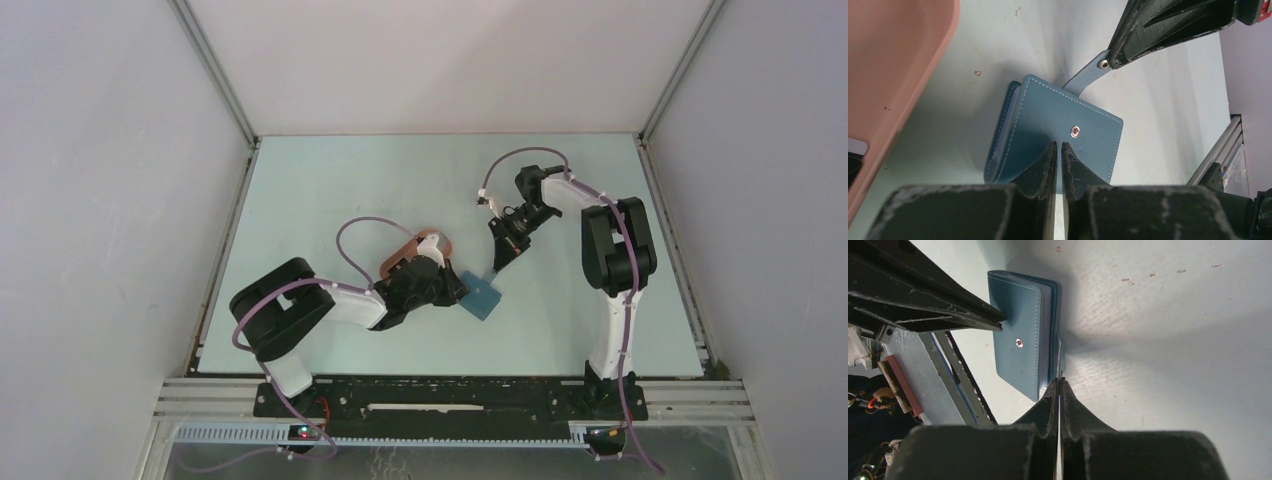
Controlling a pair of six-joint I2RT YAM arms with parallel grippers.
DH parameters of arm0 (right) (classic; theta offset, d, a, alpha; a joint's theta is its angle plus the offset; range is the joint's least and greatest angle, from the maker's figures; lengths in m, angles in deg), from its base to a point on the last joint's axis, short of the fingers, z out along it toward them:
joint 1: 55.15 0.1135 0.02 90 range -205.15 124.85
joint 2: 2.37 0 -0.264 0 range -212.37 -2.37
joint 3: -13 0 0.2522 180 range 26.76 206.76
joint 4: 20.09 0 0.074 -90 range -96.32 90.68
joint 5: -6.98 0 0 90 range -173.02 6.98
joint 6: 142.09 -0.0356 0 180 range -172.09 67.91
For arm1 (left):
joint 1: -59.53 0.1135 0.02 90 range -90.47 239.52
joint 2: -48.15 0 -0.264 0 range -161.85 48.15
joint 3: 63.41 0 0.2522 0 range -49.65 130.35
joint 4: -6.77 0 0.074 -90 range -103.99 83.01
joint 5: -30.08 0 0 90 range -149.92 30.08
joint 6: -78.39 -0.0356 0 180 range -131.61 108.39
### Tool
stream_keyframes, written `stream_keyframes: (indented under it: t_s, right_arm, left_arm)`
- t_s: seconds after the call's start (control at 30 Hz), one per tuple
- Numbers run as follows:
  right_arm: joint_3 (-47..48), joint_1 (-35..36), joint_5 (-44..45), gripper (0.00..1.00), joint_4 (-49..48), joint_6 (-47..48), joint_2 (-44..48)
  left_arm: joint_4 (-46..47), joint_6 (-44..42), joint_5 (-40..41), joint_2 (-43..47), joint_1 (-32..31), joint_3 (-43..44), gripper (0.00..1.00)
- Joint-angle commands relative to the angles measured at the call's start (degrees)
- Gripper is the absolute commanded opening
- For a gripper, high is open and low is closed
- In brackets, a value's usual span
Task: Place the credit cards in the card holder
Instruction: Close the card holder at the center of the board.
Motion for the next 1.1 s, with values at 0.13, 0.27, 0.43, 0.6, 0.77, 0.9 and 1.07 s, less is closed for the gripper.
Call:
stream_keyframes:
  t_s: [0.13,0.27,0.43,0.6,0.77,0.9,1.07]
  right_arm:
    - [-3.53,3.10,-2.11,0.00,0.02,3.06,8.08]
    - [-6.27,6.58,-0.81,0.00,-1.96,2.13,10.19]
    - [-8.66,9.81,1.42,0.00,-4.07,-0.15,10.65]
    - [-9.40,11.44,2.93,0.00,-5.50,-2.16,10.20]
    - [-9.41,12.39,3.72,0.00,-6.17,-3.16,10.06]
    - [-9.41,12.56,3.41,0.00,-6.70,-3.91,10.48]
    - [-9.41,13.09,4.22,0.00,-7.49,-4.94,10.18]
  left_arm:
    - [-4.22,-1.31,-1.14,-2.62,0.61,2.25,0.06]
    - [-4.13,-1.41,-1.36,-3.05,0.60,1.99,0.04]
    - [-2.49,-0.98,-1.72,-3.27,0.62,1.23,0.03]
    - [-1.41,-0.71,-1.82,-3.12,0.61,0.54,0.02]
    - [-0.84,-0.62,-1.90,-3.22,0.61,0.36,0.02]
    - [-0.44,-0.62,-2.17,-3.46,0.63,0.31,0.01]
    - [-0.38,-0.53,-2.17,-3.40,0.61,0.39,0.02]
